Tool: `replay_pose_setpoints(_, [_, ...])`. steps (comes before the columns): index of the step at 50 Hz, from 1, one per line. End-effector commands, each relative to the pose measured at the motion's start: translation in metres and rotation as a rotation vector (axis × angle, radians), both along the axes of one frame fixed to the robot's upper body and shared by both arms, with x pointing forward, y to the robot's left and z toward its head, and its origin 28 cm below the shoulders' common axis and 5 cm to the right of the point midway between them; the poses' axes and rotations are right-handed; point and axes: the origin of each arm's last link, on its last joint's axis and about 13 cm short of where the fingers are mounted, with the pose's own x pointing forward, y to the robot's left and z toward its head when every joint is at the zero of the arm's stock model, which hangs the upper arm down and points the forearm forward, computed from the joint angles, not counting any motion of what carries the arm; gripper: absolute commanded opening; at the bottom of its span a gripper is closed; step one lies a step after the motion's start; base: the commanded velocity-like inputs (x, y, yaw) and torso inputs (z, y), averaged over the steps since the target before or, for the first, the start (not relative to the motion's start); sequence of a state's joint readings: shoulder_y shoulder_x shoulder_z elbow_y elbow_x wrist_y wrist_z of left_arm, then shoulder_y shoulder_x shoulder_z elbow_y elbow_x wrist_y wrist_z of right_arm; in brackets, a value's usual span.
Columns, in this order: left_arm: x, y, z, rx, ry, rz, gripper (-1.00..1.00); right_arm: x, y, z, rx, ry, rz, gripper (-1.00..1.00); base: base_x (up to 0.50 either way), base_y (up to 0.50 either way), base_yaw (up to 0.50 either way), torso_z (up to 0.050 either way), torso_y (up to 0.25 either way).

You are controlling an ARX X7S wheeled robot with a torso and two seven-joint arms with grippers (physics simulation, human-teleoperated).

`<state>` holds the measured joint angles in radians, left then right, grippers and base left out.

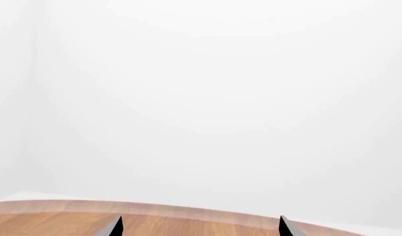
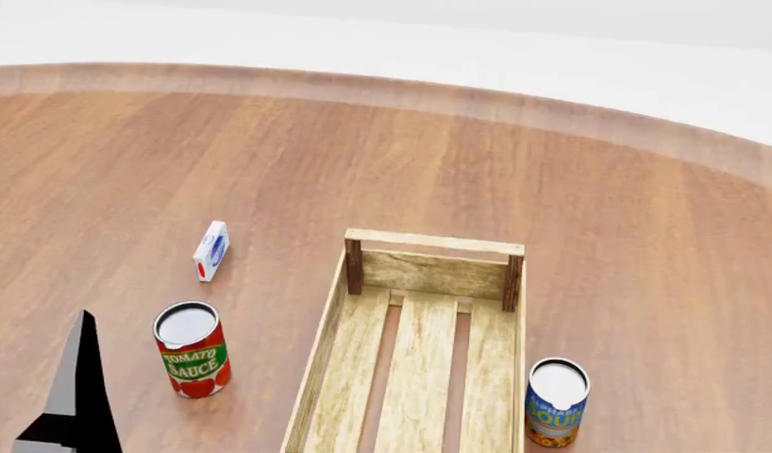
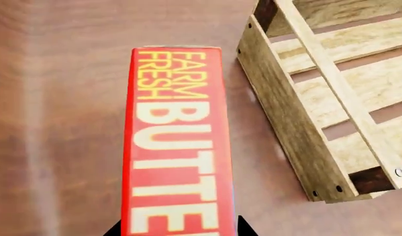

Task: Pick up the butter and put it in the tray.

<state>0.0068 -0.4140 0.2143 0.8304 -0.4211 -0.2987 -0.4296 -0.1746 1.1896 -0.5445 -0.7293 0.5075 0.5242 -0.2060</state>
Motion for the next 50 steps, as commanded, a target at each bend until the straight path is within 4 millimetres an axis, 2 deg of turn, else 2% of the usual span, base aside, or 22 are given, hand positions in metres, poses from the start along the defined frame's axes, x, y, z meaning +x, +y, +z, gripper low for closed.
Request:
replay_pose_setpoints(1, [-0.001, 0.000, 0.001, -0.002, -0.003, 0.000, 1.00, -0.020, 0.007, 0.036, 0.148, -0.153, -0.012, -1.00, 0.00, 0.00, 0.00, 0.000, 0.000])
replay_pose_setpoints(8, [-0.002, -0.001, 0.001, 0.001, -0.002, -0.004, 1.00, -0.029, 0.009, 0.052, 0.214, -0.231, -0.025, -1.00, 0.00, 0.00, 0.00, 0.000, 0.001])
replay_pose_setpoints(20, [-0.002, -0.001, 0.002, -0.001, -0.001, -0.005, 1.00, -0.026, 0.017, 0.062, 0.329, -0.360, -0.106, -1.00, 0.00, 0.00, 0.00, 0.000, 0.000])
replay_pose_setpoints(27, [-0.002, -0.001, 0.003, -0.004, -0.005, -0.003, 1.00, -0.018, 0.013, 0.063, 0.306, -0.431, -0.230, -1.00, 0.00, 0.00, 0.00, 0.000, 0.000])
replay_pose_setpoints(37, [-0.002, -0.001, 0.003, -0.004, -0.006, -0.002, 1.00, -0.003, 0.008, 0.070, 0.437, -0.522, -0.452, -1.00, 0.00, 0.00, 0.00, 0.000, 0.001])
replay_pose_setpoints(42, [-0.001, -0.001, 0.001, -0.004, -0.002, -0.003, 1.00, 0.003, 0.004, 0.070, 0.412, -0.606, -0.542, -1.00, 0.00, 0.00, 0.00, 0.000, 0.000])
replay_pose_setpoints(50, [-0.002, -0.001, 0.002, -0.002, -0.003, -0.004, 1.00, 0.019, 0.002, 0.088, 0.513, -0.710, -0.684, -1.00, 0.00, 0.00, 0.00, 0.000, 0.001])
